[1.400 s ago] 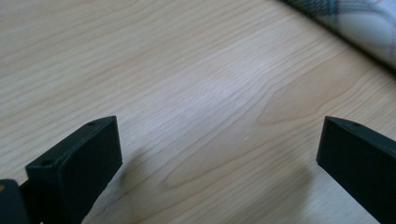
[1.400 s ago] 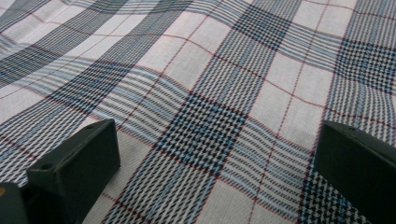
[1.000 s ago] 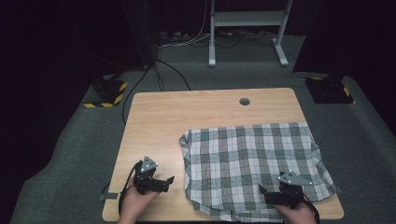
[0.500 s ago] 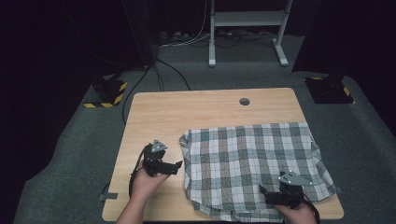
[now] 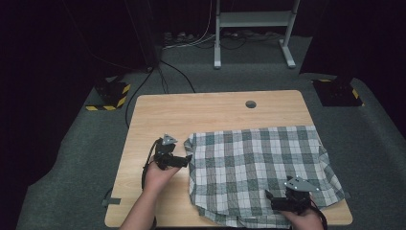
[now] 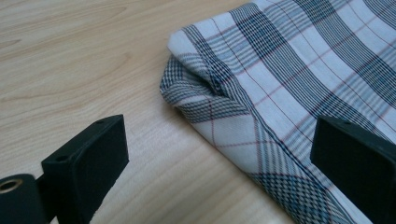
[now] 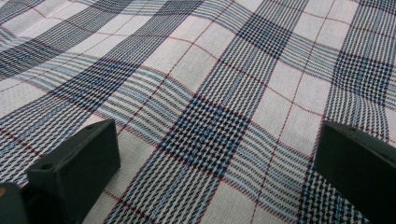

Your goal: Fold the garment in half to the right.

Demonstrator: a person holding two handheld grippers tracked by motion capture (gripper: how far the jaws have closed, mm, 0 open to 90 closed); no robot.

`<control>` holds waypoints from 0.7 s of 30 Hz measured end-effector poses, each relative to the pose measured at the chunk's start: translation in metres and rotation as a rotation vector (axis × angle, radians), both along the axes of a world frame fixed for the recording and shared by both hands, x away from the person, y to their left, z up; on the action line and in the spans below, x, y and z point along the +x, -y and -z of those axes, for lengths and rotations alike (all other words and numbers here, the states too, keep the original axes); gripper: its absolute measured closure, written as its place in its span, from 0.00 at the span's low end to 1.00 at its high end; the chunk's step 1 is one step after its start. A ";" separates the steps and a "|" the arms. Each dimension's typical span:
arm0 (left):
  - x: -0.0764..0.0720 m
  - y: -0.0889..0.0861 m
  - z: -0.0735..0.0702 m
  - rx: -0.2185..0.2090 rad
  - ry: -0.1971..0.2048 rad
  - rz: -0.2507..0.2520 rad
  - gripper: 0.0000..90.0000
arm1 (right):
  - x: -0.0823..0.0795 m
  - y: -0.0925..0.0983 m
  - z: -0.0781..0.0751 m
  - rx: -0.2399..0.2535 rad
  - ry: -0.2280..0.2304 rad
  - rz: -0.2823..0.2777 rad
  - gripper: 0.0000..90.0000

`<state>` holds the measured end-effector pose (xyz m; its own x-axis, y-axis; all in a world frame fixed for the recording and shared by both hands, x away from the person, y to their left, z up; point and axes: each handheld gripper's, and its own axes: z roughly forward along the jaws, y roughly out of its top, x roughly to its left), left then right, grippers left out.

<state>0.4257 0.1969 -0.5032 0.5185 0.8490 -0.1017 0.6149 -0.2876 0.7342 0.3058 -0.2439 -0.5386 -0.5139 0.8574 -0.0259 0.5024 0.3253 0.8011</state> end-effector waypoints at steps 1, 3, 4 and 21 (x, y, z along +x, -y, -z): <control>0.002 0.000 0.001 -0.001 -0.001 -0.001 0.05 | 0.000 0.000 0.000 0.000 -0.002 0.000 0.00; 0.007 0.002 0.005 -0.009 -0.002 -0.004 0.05 | 0.000 0.000 0.000 0.002 -0.008 0.000 0.00; 0.010 0.002 0.006 -0.010 -0.001 -0.008 0.05 | 0.001 0.001 0.000 0.008 -0.016 -0.001 0.00; 0.050 0.016 0.025 -0.080 -0.001 -0.056 0.10 | 0.001 0.001 0.000 0.008 -0.022 0.001 0.00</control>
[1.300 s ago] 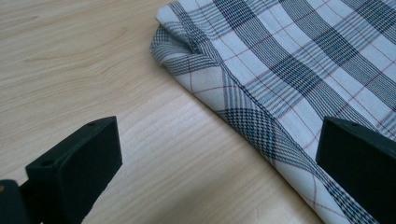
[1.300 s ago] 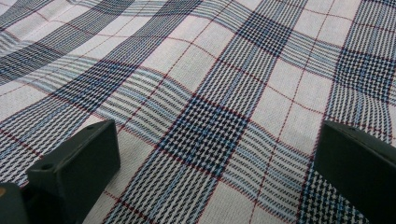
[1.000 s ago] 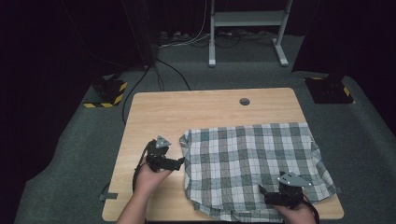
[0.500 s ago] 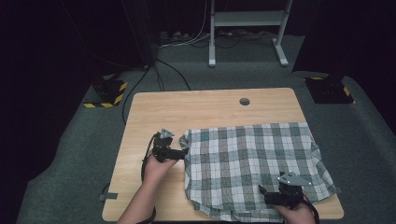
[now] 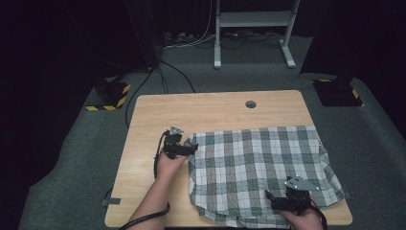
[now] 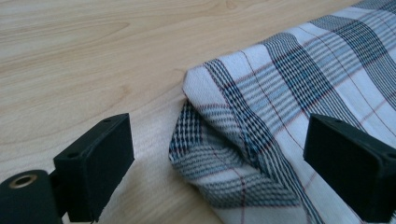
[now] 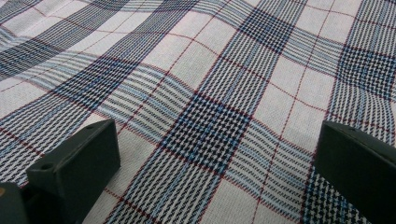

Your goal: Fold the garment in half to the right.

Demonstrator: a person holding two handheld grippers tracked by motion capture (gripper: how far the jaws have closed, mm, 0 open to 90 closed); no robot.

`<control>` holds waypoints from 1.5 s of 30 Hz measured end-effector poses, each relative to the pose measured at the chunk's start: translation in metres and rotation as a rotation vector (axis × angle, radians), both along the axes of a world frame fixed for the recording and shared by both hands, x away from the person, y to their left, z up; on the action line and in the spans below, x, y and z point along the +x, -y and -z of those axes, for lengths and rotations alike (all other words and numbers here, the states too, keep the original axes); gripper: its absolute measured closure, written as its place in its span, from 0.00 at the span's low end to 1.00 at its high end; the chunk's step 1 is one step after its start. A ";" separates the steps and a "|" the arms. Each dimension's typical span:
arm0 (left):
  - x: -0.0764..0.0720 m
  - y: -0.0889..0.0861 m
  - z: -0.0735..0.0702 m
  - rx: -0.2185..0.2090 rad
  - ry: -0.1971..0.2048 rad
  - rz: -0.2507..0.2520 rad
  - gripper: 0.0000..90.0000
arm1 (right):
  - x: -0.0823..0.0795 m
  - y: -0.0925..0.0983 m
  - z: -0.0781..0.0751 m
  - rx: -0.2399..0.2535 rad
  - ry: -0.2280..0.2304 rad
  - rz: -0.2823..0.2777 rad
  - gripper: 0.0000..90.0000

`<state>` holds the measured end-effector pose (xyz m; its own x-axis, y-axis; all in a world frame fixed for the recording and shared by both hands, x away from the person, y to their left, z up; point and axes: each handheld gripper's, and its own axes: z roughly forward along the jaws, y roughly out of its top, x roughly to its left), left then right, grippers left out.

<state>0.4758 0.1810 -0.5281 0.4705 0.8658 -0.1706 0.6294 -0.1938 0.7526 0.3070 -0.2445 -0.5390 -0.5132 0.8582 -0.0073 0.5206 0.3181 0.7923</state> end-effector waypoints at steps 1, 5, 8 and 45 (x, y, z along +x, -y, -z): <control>0.001 0.000 0.001 -0.004 -0.004 -0.004 0.11 | 0.000 0.000 0.000 0.000 0.001 0.001 0.00; 0.009 0.002 0.004 -0.013 -0.009 -0.013 0.13 | 0.000 0.000 0.000 -0.002 0.004 0.001 0.00; 0.011 0.005 0.007 -0.029 0.000 -0.014 0.17 | -0.001 -0.001 0.000 -0.002 0.005 0.002 0.00; 0.006 0.017 0.013 0.007 0.030 -0.015 0.42 | -0.043 -0.108 -0.038 0.068 0.135 -0.178 0.01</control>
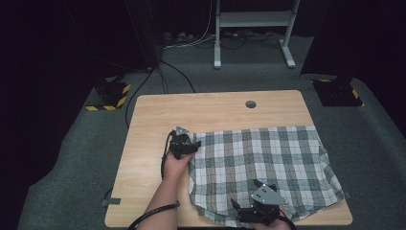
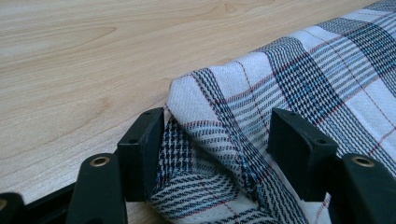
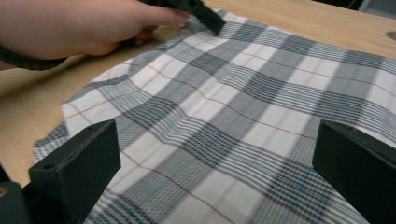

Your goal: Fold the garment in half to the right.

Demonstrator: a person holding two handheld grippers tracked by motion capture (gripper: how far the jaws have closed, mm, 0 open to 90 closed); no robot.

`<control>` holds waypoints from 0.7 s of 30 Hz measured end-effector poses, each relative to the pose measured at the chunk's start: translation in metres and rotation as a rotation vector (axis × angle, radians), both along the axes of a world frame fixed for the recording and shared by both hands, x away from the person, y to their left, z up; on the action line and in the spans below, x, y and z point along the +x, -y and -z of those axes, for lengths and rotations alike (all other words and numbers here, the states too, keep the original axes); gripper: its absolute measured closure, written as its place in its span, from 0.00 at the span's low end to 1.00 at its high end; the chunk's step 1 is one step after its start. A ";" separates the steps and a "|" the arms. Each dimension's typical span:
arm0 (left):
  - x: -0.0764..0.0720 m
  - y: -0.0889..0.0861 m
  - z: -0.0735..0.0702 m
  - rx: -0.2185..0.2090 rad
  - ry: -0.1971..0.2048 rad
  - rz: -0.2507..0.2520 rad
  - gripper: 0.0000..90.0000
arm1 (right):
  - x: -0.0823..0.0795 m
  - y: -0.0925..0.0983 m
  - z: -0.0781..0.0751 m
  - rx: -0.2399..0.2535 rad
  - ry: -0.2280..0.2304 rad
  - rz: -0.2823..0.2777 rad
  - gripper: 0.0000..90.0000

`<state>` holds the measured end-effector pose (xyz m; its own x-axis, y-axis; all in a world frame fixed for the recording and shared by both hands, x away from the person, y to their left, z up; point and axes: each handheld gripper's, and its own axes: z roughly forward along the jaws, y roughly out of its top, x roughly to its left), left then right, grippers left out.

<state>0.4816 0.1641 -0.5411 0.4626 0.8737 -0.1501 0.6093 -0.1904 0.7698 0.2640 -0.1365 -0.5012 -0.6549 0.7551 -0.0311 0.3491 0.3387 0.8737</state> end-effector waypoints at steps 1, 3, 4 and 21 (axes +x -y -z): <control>0.000 0.000 0.000 -0.001 -0.001 0.000 0.41 | -0.001 -0.004 0.000 -0.001 0.000 -0.007 0.00; -0.001 0.001 0.000 0.009 0.003 0.004 0.41 | -0.001 -0.010 0.000 0.008 -0.008 -0.014 0.00; -0.001 0.002 0.000 0.016 0.004 0.007 0.41 | -0.002 -0.014 0.000 0.020 -0.017 -0.025 0.00; -0.002 0.000 0.000 0.002 0.000 0.006 0.40 | -0.006 -0.074 0.006 -0.020 -0.082 -0.103 0.01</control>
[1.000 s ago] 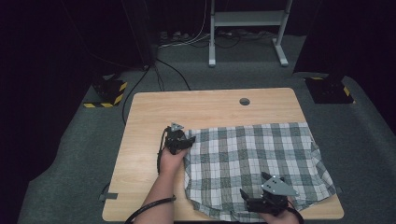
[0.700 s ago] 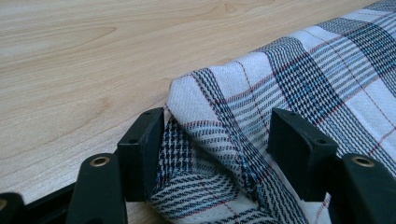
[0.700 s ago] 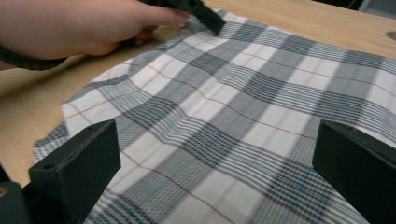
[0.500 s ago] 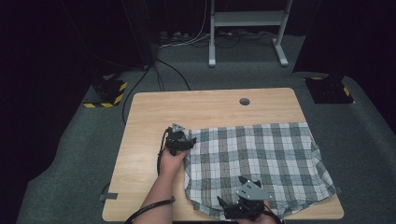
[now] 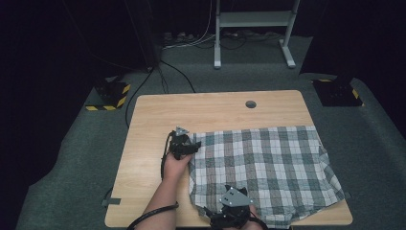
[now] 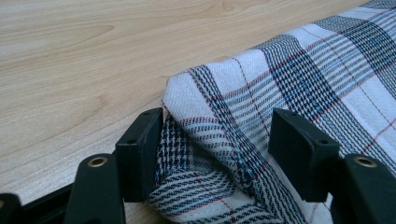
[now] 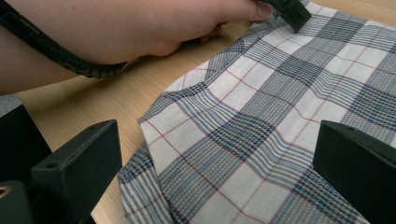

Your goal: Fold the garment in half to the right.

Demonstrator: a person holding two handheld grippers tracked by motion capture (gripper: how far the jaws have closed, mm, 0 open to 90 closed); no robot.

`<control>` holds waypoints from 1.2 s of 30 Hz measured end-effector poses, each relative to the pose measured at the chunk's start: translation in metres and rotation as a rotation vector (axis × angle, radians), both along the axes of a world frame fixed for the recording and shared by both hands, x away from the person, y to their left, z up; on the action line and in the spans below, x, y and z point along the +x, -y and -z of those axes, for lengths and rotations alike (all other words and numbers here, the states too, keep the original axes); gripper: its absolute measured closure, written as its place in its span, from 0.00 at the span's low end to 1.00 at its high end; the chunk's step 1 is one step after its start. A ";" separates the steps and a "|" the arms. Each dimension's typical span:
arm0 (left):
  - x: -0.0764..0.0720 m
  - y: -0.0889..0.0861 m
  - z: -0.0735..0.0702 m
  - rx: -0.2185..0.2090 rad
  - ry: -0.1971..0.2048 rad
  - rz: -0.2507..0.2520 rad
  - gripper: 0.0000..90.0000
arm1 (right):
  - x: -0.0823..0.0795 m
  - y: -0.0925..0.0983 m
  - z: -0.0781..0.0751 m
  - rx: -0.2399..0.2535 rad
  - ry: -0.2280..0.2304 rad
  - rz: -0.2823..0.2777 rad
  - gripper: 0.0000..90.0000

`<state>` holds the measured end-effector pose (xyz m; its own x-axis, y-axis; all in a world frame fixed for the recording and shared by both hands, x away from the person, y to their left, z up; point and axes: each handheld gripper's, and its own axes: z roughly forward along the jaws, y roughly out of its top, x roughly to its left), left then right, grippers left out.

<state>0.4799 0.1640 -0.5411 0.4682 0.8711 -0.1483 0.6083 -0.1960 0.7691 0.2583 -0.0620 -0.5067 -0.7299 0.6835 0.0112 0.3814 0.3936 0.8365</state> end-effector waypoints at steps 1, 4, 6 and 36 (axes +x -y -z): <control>0.000 0.000 0.000 0.000 -0.001 -0.001 0.40 | 0.000 -0.002 0.000 0.000 -0.002 0.001 0.02; 0.000 -0.001 0.000 -0.004 -0.002 0.001 0.40 | 0.001 -0.008 0.002 -0.002 -0.001 0.003 0.04; 0.000 0.000 0.000 0.001 0.000 0.000 0.40 | 0.001 -0.013 0.005 -0.006 -0.008 0.000 0.05; 0.000 0.001 0.000 0.013 0.005 -0.007 0.42 | -0.009 -0.049 0.036 -0.138 0.001 -0.049 0.47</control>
